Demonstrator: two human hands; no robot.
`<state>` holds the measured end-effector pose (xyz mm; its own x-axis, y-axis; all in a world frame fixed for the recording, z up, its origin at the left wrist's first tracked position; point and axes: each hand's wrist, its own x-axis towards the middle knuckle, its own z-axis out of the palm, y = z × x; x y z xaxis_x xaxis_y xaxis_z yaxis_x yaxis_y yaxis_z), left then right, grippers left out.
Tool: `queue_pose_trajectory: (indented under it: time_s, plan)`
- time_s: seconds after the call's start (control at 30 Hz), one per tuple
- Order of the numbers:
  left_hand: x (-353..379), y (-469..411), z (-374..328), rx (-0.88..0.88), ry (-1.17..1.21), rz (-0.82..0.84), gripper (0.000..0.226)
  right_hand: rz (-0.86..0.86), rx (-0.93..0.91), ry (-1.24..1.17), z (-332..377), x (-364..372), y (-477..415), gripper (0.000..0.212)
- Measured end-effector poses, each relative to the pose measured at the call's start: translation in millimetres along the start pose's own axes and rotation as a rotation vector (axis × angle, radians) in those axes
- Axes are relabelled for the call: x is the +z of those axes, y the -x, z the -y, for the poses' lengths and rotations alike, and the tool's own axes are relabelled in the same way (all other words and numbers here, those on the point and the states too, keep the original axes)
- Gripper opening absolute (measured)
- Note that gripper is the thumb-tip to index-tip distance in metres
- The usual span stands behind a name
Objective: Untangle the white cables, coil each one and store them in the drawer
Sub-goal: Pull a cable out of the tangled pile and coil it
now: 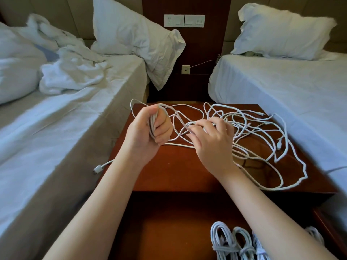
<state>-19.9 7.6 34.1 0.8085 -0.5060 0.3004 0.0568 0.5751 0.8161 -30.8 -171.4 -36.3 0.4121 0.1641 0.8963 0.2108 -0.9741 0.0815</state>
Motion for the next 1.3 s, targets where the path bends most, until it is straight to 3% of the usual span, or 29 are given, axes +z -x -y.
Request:
queue_pose_trajectory:
  time_s: [0.13,0.23,0.33,0.57,0.8,0.97,1.1,1.3]
  plan:
    - [0,-3,-1,-0.054,0.077,0.218,0.035,0.113,0.001,-0.102,6,-1,-5,0.016]
    - [2,-2,4,-0.088,0.112,0.223,0.026,0.258,-0.011,-0.150,13,-4,1,0.008]
    - [5,-2,16,-0.034,0.063,0.062,0.005,0.367,-0.011,-0.239,19,-6,12,0.017]
    - [-8,-9,41,0.196,-0.318,-0.483,0.021,0.405,0.000,-0.305,8,-4,23,0.014]
    - [-2,-13,38,0.471,-0.405,-0.644,0.012,0.392,0.125,-0.261,2,-4,17,0.010]
    - [-5,-16,27,0.603,-0.532,-0.885,0.032,0.387,0.114,-0.095,-15,1,22,0.007]
    - [-24,-19,30,0.551,-0.778,-1.013,0.023,0.268,0.010,-0.099,-27,4,30,0.009]
    - [-43,-7,47,0.333,-1.348,-0.936,0.033,0.128,-0.008,-0.104,-25,-2,26,0.026]
